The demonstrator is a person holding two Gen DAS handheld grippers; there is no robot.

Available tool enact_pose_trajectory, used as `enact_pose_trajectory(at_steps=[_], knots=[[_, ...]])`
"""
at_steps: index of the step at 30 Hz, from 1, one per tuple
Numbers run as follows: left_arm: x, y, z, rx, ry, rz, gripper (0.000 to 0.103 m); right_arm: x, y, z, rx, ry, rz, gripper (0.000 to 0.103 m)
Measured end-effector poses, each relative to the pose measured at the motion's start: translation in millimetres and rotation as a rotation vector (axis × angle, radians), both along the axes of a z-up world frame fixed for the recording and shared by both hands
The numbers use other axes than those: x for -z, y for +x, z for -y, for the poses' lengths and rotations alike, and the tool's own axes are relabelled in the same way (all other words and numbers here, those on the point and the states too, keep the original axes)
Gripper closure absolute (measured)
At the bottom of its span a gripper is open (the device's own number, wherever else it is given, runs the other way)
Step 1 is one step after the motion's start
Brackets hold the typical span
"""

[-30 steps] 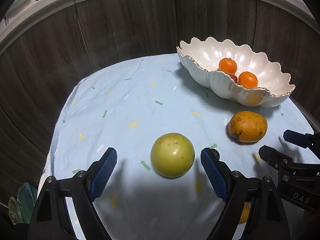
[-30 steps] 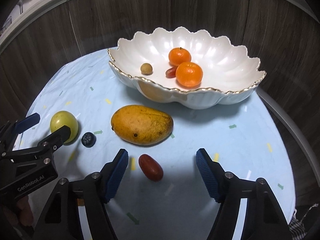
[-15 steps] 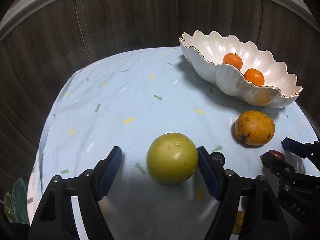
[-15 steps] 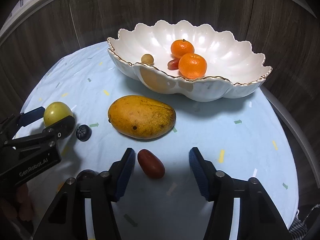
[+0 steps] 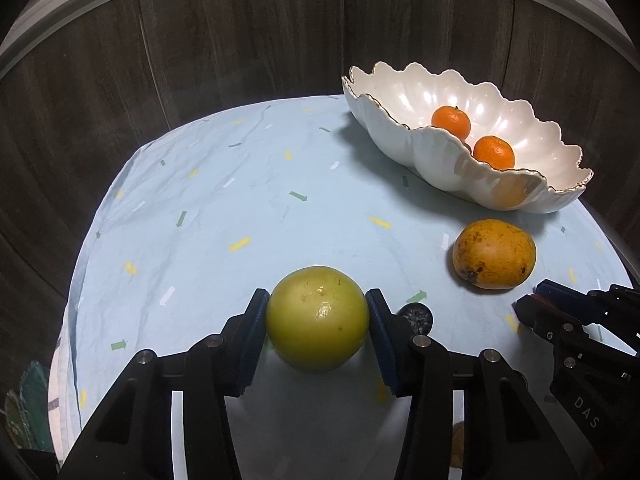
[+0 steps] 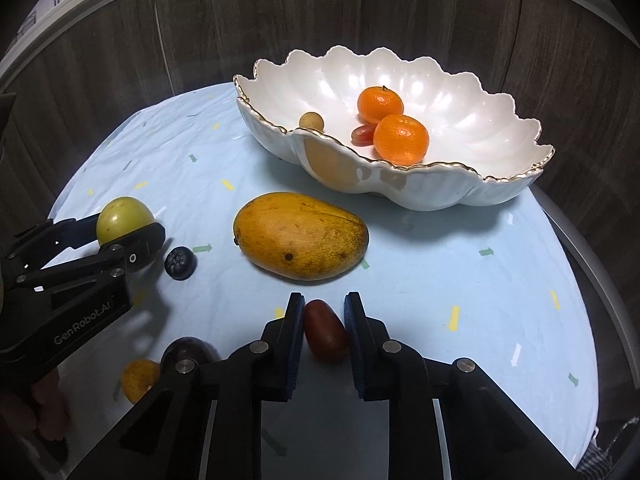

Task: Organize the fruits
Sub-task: 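Grasp the green round fruit with the left tool while the right tool grasps a red date, then lift the green fruit and red date and carry both over the white bowl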

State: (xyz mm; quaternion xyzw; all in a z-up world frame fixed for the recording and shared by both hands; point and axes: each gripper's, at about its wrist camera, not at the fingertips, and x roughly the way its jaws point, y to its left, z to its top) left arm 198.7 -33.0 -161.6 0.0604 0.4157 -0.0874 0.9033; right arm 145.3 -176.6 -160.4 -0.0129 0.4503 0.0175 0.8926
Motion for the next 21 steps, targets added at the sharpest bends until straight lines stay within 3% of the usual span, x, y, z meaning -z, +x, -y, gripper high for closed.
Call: enact_pose_trajectory(at_steps=[21], knots=[[-34.1, -27.5, -1.1, -0.018, 0.014, 0.047, 0.055, -28.8, -14.8, 12.6, 0.019, 0.030, 0.056, 0.081]])
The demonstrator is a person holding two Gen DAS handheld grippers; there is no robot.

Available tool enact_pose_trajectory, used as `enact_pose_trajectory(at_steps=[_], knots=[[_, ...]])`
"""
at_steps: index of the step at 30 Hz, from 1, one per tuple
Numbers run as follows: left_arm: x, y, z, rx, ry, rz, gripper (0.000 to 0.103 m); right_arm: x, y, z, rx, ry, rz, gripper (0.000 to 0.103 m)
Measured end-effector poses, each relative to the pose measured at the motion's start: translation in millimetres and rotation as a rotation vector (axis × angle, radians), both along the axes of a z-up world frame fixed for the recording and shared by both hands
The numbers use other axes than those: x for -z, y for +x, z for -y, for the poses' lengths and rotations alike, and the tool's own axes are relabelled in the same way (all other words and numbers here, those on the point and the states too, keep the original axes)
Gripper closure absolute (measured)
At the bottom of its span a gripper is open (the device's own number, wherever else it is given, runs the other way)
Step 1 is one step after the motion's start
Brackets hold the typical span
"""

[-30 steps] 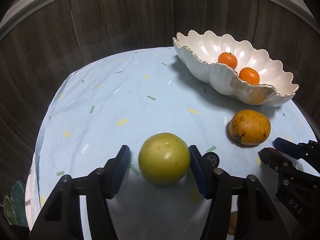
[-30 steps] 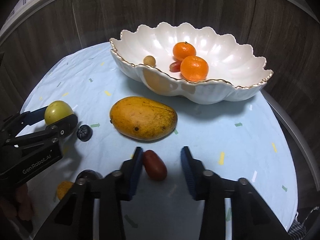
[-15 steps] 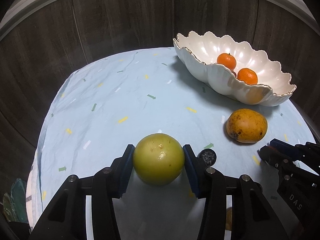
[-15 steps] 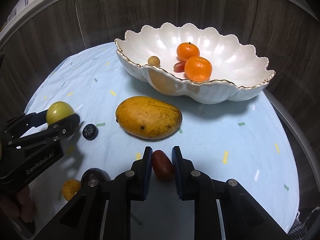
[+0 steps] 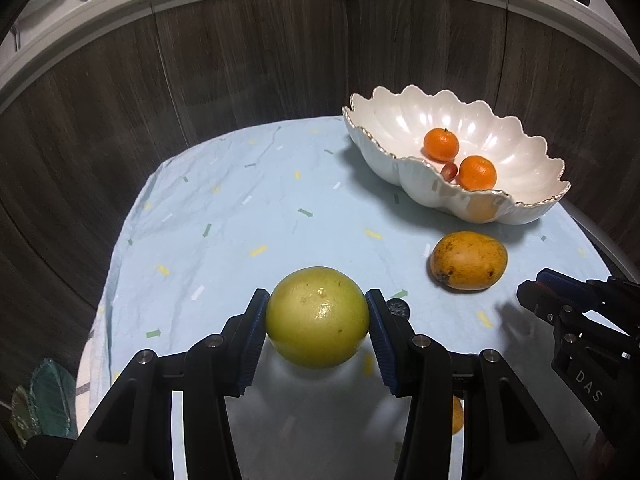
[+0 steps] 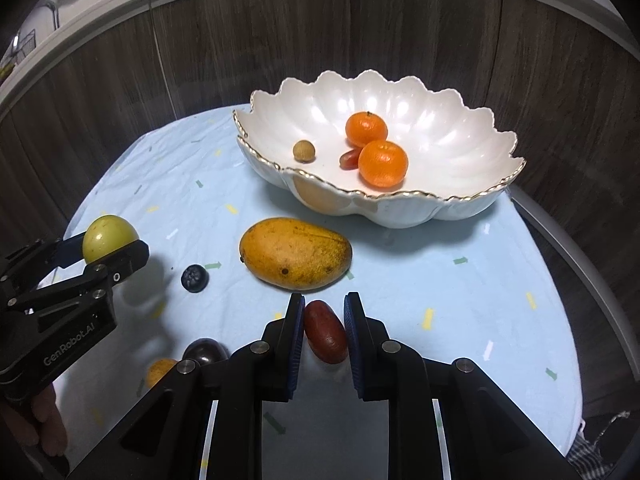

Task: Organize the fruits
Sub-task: 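Lift the green fruit and red date and carry both over the white bowl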

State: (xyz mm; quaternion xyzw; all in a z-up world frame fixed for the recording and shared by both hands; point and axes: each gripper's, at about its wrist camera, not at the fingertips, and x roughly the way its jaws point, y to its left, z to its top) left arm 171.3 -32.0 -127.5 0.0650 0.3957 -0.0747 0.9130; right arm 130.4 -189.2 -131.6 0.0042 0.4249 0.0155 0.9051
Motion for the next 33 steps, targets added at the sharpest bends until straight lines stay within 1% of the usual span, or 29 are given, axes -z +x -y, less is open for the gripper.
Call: enact_pose_trajectory(at_steps=[15, 33], knots=[[-21.0, -11.5, 10.5, 0.003, 0.004, 0.023, 0.055, -23.1, -6.4, 9.1, 0.016, 0.032, 0.047, 0.081], [-43.0, -9.5, 33.6, 0.037, 0.012, 0.047, 0.055, -48.6, -7.5, 28.2, 0.059, 0.058, 0.098, 0.081]])
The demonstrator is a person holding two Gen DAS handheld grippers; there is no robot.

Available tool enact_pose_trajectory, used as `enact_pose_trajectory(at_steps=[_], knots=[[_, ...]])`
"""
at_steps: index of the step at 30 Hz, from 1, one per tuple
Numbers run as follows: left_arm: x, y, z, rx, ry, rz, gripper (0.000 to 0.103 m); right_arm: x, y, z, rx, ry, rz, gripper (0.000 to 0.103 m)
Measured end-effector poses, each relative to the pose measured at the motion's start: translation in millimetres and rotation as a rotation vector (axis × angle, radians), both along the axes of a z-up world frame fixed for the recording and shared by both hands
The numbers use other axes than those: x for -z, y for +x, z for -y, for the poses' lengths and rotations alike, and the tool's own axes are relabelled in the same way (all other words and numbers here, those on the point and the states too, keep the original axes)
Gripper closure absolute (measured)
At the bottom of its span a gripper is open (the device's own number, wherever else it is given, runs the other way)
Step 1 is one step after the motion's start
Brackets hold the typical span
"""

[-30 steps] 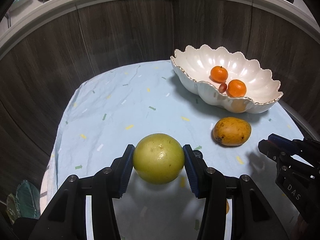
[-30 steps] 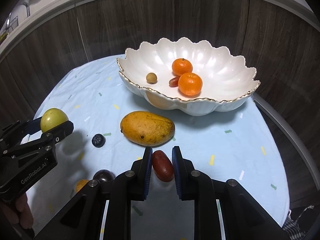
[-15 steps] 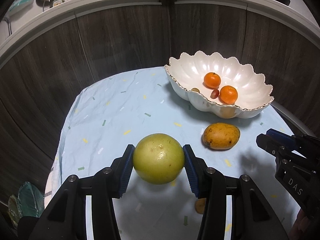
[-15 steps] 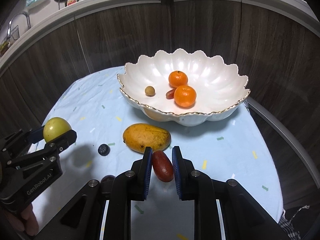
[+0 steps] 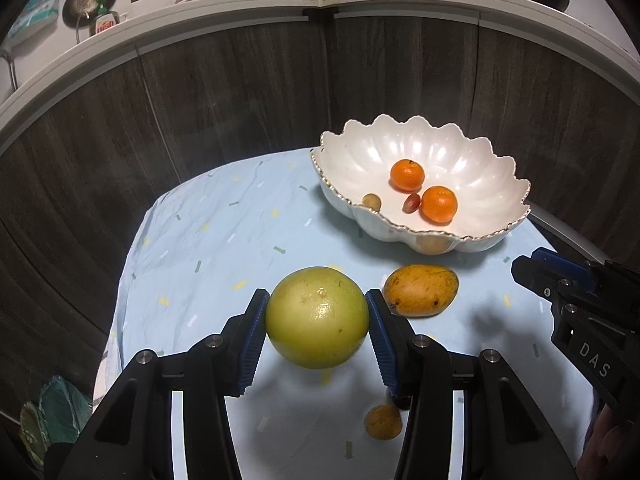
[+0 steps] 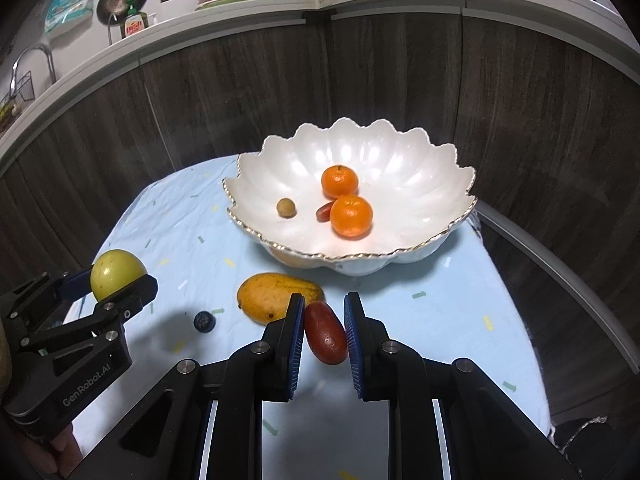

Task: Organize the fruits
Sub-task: 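Lift the green fruit and red date and carry both over the white bowl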

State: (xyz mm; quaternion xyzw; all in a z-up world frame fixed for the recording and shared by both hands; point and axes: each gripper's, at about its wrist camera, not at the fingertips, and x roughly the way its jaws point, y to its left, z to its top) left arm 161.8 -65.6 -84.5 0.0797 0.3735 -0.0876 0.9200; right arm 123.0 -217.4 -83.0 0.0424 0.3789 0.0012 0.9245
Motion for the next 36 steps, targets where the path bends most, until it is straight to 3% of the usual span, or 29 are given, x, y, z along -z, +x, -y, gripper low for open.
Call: enact_pose_trajectory(at_steps=[36], knots=[[-33.4, 65.0, 53.3, 0.083, -0.002, 0.058, 0.055, -31.4, 58.8, 51.9, 0.080, 0.018, 0.081, 0.081]])
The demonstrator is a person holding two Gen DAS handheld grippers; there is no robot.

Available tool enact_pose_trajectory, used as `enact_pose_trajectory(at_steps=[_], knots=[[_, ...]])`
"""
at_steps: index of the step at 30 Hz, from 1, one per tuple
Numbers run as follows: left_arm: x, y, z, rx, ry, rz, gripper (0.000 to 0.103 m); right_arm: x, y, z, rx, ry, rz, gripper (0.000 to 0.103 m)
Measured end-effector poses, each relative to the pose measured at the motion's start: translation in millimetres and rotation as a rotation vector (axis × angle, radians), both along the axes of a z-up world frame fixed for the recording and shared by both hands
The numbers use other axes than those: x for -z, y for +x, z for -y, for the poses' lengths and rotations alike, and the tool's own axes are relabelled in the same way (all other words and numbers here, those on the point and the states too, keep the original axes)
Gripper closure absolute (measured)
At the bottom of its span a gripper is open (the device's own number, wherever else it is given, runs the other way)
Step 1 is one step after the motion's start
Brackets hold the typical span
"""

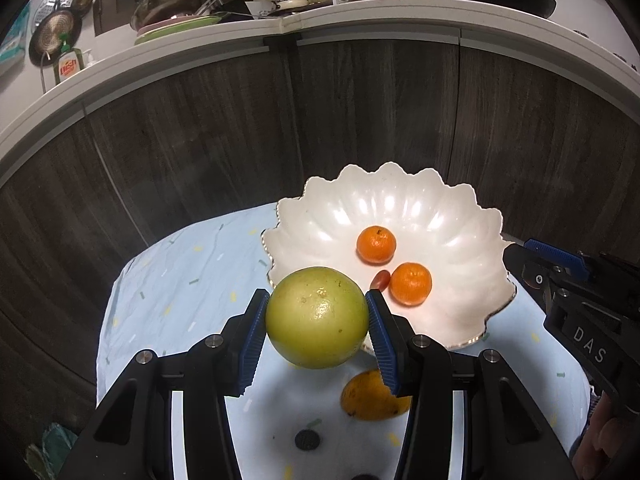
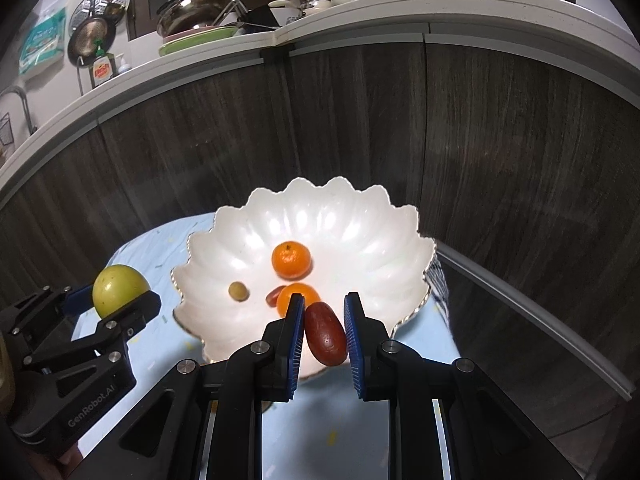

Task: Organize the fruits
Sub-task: 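Lift the green fruit and red date and carry both over the white bowl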

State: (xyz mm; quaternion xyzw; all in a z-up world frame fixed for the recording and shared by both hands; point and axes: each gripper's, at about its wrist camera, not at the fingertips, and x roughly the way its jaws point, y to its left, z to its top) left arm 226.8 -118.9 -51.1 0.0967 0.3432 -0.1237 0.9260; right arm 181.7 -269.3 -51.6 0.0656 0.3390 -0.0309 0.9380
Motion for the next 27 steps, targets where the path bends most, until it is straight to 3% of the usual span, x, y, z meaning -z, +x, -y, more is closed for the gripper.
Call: enact_pose_trajectory(at_steps=[27], knots=[[10.9, 35.5, 13.5, 0.005, -0.013, -0.014, 0.055, 6.6, 39.3, 13.5, 0.008, 0.003, 0.008, 0.081]])
